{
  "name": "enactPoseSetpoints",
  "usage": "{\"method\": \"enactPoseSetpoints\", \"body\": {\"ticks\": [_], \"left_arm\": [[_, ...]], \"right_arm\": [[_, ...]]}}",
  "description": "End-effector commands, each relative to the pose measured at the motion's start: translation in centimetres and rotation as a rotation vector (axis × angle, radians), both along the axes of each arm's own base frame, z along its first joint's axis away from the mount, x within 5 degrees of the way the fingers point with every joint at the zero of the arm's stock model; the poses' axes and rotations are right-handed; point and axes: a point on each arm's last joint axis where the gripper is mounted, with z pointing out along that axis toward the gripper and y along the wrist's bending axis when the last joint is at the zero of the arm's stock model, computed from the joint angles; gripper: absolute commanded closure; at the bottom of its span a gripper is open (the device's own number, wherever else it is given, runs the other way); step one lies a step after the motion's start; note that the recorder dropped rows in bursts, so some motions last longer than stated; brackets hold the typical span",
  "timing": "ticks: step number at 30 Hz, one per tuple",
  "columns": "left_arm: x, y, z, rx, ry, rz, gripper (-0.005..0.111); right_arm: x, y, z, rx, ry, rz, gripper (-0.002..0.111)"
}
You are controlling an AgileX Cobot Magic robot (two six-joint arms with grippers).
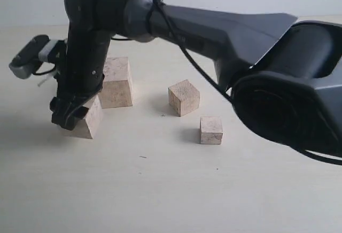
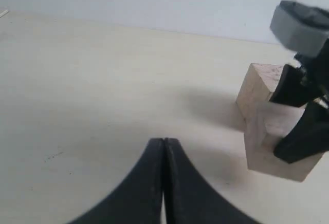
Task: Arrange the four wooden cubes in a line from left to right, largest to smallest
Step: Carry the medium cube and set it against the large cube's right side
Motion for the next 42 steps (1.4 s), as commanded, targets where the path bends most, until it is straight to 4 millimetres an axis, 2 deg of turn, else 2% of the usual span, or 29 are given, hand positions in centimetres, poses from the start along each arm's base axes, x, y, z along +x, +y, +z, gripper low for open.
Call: {"method": "enactPoseSetpoints", "body": {"ticks": [1,4,7,10,12,14,17,21,24,30,34,42], "left_arm": [[0.0,0.0,0.1,-0.001,-0.011,-0.004,0.107],[0.0,0.0,0.1,-0.001,-0.011,-0.004,0.107],[0.0,0.0,0.1,-0.001,-0.011,-0.004,0.107],[0.0,0.0,0.1,-0.001,-0.011,-0.004,0.107],[0.0,0.0,0.1,-0.001,-0.011,-0.004,0.107],[0.0,0.0,0.1,-0.001,-0.011,-0.004,0.107],[0.0,0.0,0.1,-0.001,-0.011,-0.004,0.107],[0.0,0.0,0.1,-0.001,-0.011,-0.004,0.107],[0.0,0.0,0.1,-0.001,-0.011,-0.004,0.107],[0.0,0.0,0.1,-0.001,-0.011,-0.004,0.107],[0.0,0.0,0.1,-0.001,-0.011,-0.004,0.107],[0.0,0.0,0.1,-0.001,-0.011,-0.004,0.107]], "right_arm": [[0.2,-1.5,6.6,0.102,-0.070,0.001,0.108],[1.7,-3.9,10.1,0.134,-0.123,0.017,0.108],[4.4,-7.0,12.4,0.161,-0.170,-0.036,0.108],[7.7,-10.4,13.6,0.171,-0.212,-0.091,0.108],[9.8,-12.7,13.7,0.159,-0.267,-0.057,0.108],[11.6,-14.3,12.9,0.145,-0.303,0.004,0.108],[13.3,-15.3,11.1,0.184,-0.281,0.071,0.108],[14.7,-15.0,7.5,0.265,-0.208,0.150,0.108],[15.4,-14.6,4.4,0.258,-0.178,0.179,0.108],[16.3,-14.0,-0.6,0.236,-0.131,0.184,0.108],[16.3,-13.9,-2.6,0.222,-0.099,0.199,0.108],[15.9,-13.5,-3.4,0.262,-0.039,0.217,0.108]]}}
